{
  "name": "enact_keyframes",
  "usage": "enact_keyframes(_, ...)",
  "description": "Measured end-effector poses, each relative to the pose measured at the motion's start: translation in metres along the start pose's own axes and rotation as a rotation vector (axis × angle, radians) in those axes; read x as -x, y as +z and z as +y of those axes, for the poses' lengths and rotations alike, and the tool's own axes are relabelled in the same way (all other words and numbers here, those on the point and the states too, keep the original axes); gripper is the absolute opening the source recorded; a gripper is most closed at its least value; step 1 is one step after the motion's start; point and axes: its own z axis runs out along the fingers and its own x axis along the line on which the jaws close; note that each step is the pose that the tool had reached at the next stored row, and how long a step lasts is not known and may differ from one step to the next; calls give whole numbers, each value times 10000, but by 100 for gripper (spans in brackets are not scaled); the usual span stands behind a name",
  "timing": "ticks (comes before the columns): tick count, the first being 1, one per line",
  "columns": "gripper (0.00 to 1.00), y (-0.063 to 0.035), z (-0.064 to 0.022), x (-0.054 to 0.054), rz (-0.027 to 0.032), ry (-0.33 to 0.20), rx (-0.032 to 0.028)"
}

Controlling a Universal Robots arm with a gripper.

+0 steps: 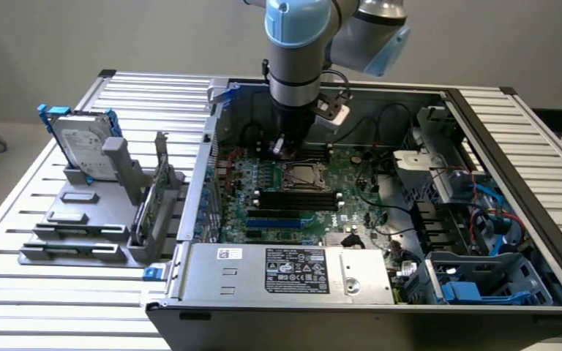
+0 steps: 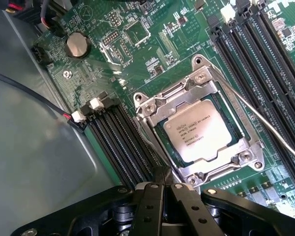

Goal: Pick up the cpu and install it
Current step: 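Close the cpu cover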

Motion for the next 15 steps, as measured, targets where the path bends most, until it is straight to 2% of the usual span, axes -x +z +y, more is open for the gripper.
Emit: enact_keyframes(15, 11, 5, 62, -38, 3, 54, 11)
